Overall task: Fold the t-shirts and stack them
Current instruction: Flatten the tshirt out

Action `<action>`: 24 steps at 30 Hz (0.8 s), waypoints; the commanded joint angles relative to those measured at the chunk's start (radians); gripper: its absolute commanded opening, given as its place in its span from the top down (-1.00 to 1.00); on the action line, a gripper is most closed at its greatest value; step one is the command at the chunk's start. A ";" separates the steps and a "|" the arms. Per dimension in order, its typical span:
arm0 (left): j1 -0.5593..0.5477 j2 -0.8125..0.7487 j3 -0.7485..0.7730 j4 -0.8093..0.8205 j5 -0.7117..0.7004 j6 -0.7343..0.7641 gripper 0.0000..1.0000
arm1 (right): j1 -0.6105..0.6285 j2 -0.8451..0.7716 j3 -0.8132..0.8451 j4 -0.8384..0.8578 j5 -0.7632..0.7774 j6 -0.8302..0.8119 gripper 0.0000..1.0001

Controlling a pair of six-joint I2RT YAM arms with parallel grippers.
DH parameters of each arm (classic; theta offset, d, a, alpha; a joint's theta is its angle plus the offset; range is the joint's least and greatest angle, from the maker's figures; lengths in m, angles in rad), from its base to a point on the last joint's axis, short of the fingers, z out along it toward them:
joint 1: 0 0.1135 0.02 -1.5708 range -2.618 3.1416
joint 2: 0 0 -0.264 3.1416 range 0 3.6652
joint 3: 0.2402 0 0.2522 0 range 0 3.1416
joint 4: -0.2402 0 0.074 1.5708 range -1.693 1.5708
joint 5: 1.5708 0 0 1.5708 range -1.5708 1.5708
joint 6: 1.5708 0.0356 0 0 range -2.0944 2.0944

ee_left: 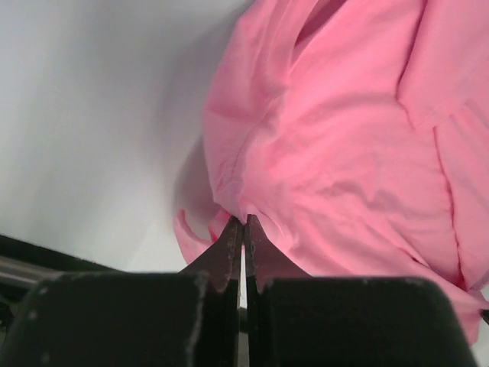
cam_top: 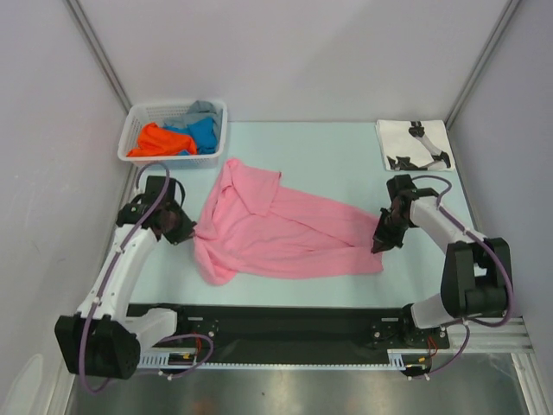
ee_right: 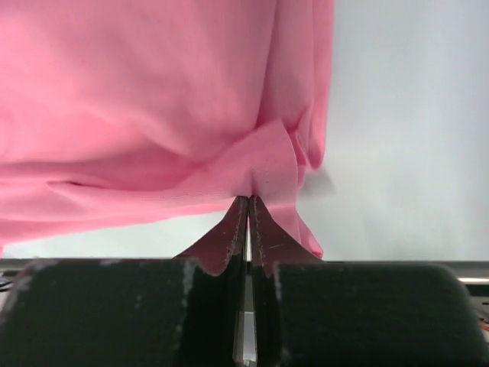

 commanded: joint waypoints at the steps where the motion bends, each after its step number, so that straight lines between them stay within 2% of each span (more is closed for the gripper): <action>1: 0.008 0.119 0.102 0.092 0.012 0.073 0.99 | -0.026 0.097 0.111 0.020 -0.024 -0.081 0.91; 4: 0.011 0.217 0.168 0.050 -0.019 0.086 0.99 | -0.026 0.146 0.142 -0.028 -0.073 -0.092 0.82; 6: 0.011 0.231 0.174 -0.005 -0.046 0.083 0.99 | -0.026 0.137 0.130 -0.046 -0.093 -0.092 0.61; 7: 0.011 0.210 0.168 -0.034 -0.064 0.073 0.97 | -0.026 0.126 0.124 -0.055 -0.102 -0.092 0.40; 9: 0.013 0.150 0.136 -0.106 -0.111 0.047 0.82 | -0.026 0.080 0.110 -0.078 -0.100 -0.092 0.29; 10: 0.011 0.060 0.122 -0.121 -0.126 0.031 0.30 | -0.026 0.060 0.109 -0.089 -0.093 -0.092 0.22; 11: 0.011 0.023 0.115 -0.131 -0.147 0.024 -0.03 | -0.028 0.030 0.106 -0.097 -0.089 -0.085 0.18; 13: 0.013 -0.043 0.128 -0.146 -0.210 0.033 -0.45 | -0.025 0.003 0.109 -0.103 -0.071 -0.081 0.07; 15: 0.011 -0.066 0.153 -0.093 -0.207 0.067 -0.47 | -0.025 -0.004 0.116 -0.095 -0.061 -0.076 0.02; 17: 0.010 -0.021 0.165 -0.039 -0.165 0.125 -0.35 | -0.025 0.012 0.122 -0.056 -0.051 -0.076 -0.04; 18: 0.010 0.001 0.165 0.022 -0.137 0.139 -0.24 | -0.025 0.049 0.132 -0.051 -0.037 -0.076 -0.05; 19: 0.008 0.032 0.162 0.062 -0.036 0.173 -0.05 | -0.025 0.072 0.153 -0.042 -0.020 -0.079 -0.05; 22: -0.019 0.180 0.156 0.194 0.139 0.237 0.17 | -0.023 0.147 0.170 0.000 -0.014 -0.087 -0.02; 24: -0.053 0.328 0.217 0.201 0.150 0.286 0.31 | -0.023 0.176 0.171 0.042 -0.014 -0.079 0.07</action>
